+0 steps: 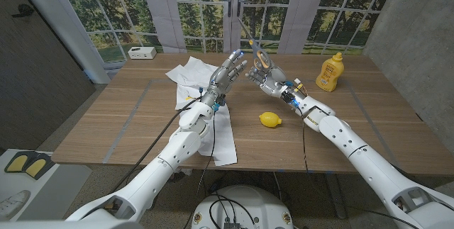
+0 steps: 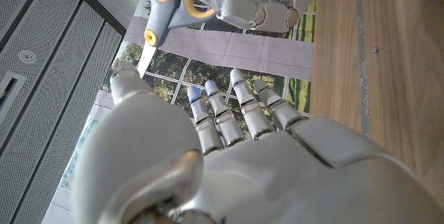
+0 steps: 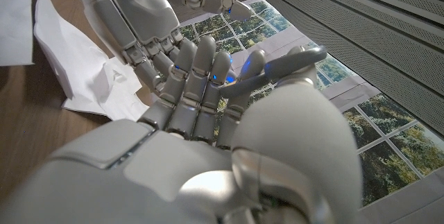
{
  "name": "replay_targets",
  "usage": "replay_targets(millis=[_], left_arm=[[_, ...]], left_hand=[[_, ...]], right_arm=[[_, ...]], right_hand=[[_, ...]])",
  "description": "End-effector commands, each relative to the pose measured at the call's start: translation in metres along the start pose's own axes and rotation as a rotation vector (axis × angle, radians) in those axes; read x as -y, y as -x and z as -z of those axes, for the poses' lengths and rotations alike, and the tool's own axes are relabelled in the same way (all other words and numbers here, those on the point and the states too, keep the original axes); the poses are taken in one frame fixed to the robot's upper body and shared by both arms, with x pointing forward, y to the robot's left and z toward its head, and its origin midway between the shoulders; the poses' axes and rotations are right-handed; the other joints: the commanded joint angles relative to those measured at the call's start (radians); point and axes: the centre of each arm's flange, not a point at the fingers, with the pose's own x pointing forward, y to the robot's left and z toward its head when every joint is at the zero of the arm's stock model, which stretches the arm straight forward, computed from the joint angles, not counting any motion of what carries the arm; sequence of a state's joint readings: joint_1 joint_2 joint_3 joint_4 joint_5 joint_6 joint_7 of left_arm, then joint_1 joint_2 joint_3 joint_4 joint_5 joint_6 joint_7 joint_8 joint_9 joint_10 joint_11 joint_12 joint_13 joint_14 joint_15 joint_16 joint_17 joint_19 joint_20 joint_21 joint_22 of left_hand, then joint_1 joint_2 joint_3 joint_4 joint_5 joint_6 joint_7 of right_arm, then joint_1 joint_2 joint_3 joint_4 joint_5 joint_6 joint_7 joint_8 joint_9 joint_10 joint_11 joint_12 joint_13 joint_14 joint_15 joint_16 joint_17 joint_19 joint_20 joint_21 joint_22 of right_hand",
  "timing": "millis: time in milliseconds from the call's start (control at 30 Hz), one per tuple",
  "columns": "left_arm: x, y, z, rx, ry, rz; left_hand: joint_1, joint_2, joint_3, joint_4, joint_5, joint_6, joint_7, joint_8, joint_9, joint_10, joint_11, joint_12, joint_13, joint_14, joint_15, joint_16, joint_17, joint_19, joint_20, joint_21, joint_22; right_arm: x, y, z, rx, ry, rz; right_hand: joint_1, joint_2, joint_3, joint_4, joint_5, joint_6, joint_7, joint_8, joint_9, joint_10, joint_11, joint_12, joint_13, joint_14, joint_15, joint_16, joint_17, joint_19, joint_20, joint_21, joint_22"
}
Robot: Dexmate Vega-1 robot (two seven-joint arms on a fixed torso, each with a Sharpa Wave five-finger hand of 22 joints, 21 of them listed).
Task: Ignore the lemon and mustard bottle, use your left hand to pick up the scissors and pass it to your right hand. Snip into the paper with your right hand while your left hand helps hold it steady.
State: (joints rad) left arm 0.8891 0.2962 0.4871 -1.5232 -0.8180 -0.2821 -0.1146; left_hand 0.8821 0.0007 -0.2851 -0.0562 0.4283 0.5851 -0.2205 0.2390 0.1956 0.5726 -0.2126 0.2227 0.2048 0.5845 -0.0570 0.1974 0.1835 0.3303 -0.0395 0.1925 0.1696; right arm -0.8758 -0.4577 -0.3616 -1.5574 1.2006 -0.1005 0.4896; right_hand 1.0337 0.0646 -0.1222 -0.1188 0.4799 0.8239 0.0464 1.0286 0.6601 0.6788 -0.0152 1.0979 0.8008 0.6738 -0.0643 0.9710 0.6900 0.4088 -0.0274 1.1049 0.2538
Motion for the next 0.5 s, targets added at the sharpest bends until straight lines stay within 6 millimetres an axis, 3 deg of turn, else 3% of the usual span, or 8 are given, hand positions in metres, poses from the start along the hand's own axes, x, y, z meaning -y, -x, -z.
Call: replay_targets(millis=[33, 133, 267, 433, 500], left_arm=[[0.0008, 0.0037, -0.0009, 0.004, -0.008, -0.004], [0.0003, 0.0046, -0.0015, 0.004, -0.011, -0.004], [0.0002, 0.0056, -0.0018, 0.004, -0.011, -0.005], [0.0002, 0.0070, -0.0010, 0.001, -0.011, -0.007], [0.0000, 0.0073, -0.0012, 0.001, -0.011, -0.007]], left_hand=[[0.002, 0.007, -0.009, -0.001, 0.000, 0.010, -0.001, -0.001, 0.000, 0.008, 0.004, 0.004, 0.001, 0.008, -0.163, 0.003, 0.002, 0.011, -0.079, 0.003, 0.004], [0.002, 0.007, -0.009, -0.001, -0.001, 0.013, -0.001, -0.001, 0.000, 0.008, 0.004, 0.004, 0.001, 0.008, -0.163, 0.003, 0.002, 0.011, -0.080, 0.002, 0.005], [0.003, 0.008, -0.011, -0.001, -0.001, 0.017, -0.001, -0.001, 0.000, 0.008, 0.004, 0.003, 0.001, 0.008, -0.163, 0.002, 0.002, 0.010, -0.079, 0.002, 0.005], [0.004, 0.008, -0.013, 0.000, -0.002, 0.022, -0.001, -0.002, 0.000, 0.008, 0.004, 0.001, 0.001, 0.008, -0.163, 0.002, 0.002, 0.011, -0.080, 0.002, 0.005], [0.004, 0.008, -0.013, 0.000, -0.002, 0.024, -0.001, -0.002, 0.000, 0.008, 0.004, 0.001, 0.001, 0.008, -0.163, 0.001, 0.002, 0.011, -0.080, 0.002, 0.005]], right_arm=[[-0.0009, 0.0011, 0.0079, 0.021, -0.092, 0.040], [-0.0015, 0.0013, 0.0091, 0.029, -0.098, 0.049], [-0.0021, 0.0016, 0.0083, 0.035, -0.097, 0.048], [-0.0021, 0.0024, 0.0077, 0.043, -0.096, 0.050], [-0.0023, 0.0022, 0.0074, 0.043, -0.085, 0.041]], right_hand=[[0.083, 0.083, 0.013, -0.002, -0.004, 0.017, -0.001, -0.003, -0.012, 0.084, -0.073, -0.007, -0.024, 0.007, -0.161, -0.033, -0.030, 0.002, -0.003, 0.014, -0.005], [0.084, 0.080, 0.013, 0.001, -0.009, 0.015, -0.006, 0.002, -0.006, 0.076, -0.071, -0.024, -0.064, 0.010, -0.161, -0.091, -0.081, -0.009, -0.001, 0.022, -0.016], [0.070, 0.071, 0.005, 0.008, -0.014, 0.019, -0.012, -0.003, -0.018, 0.079, -0.074, -0.026, -0.081, 0.035, -0.157, -0.099, -0.098, -0.023, -0.003, 0.026, -0.022], [0.068, 0.071, 0.004, 0.012, -0.014, 0.038, -0.020, 0.002, -0.028, 0.053, -0.065, -0.061, -0.129, 0.015, -0.161, -0.160, -0.149, -0.044, -0.006, 0.033, -0.032], [0.067, 0.071, 0.003, 0.014, -0.013, 0.041, -0.023, 0.007, -0.031, -0.001, -0.062, -0.118, -0.170, 0.002, -0.161, -0.184, -0.171, -0.060, -0.010, 0.039, -0.039]])
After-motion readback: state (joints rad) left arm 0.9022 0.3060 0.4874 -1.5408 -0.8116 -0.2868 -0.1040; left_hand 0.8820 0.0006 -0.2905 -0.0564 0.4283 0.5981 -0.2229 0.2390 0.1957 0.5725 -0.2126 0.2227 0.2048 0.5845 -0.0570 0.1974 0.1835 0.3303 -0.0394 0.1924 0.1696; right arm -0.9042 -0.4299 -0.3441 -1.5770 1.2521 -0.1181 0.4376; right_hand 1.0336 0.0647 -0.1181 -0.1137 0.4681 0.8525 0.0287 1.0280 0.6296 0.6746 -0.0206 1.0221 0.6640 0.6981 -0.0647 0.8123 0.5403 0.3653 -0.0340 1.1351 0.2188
